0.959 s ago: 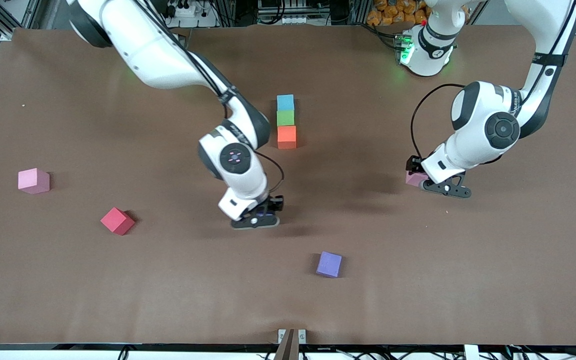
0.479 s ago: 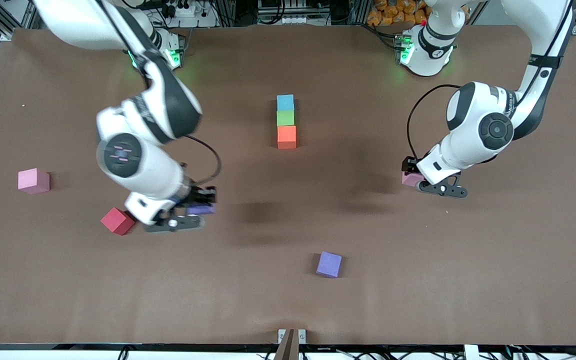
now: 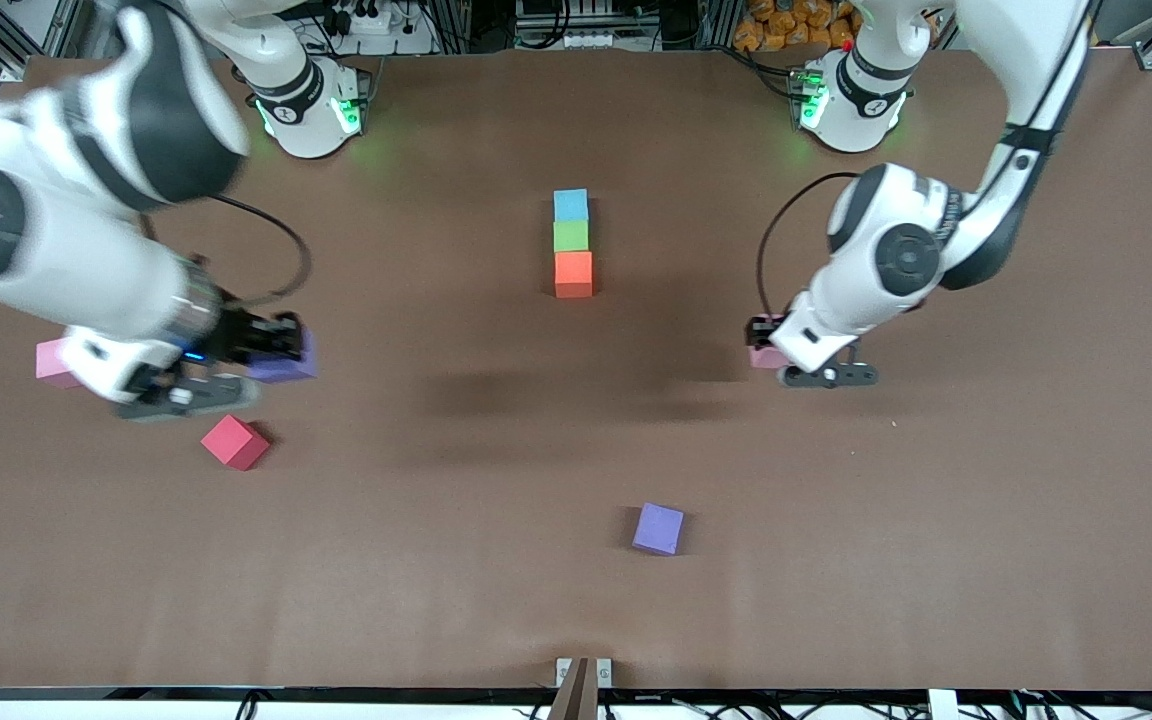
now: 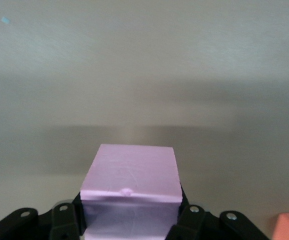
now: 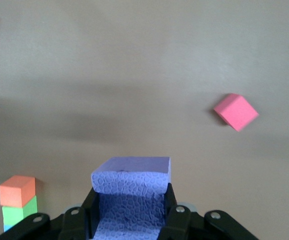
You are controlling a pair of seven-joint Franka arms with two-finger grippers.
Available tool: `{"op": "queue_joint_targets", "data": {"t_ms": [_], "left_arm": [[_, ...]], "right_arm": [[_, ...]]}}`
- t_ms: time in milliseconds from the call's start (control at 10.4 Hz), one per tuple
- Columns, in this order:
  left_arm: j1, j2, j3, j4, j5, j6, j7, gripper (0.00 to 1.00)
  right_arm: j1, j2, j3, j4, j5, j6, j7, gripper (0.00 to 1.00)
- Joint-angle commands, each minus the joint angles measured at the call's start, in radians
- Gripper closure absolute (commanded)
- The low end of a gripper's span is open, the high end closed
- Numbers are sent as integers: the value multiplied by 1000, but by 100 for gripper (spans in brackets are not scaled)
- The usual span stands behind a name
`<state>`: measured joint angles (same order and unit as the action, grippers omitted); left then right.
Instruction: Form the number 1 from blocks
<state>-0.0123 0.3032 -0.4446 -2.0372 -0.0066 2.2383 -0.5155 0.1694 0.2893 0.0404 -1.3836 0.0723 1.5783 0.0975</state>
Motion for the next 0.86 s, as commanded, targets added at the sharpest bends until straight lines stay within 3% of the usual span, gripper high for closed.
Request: {"op": "queue_joint_targets", "data": {"t_ms": [0, 384, 767], "left_arm": [[-95, 63, 4, 64, -21, -16, -179, 51], [-294, 148, 9, 115, -3, 42, -438, 51], [-431, 215, 15, 152, 13, 82, -459, 51]], "right_arm": [[-27, -30, 3, -32, 29, -9, -21, 100], [-25, -29, 4, -32, 20, -6, -18, 100], [-22, -27, 3, -32, 17, -7, -18, 100]]}}
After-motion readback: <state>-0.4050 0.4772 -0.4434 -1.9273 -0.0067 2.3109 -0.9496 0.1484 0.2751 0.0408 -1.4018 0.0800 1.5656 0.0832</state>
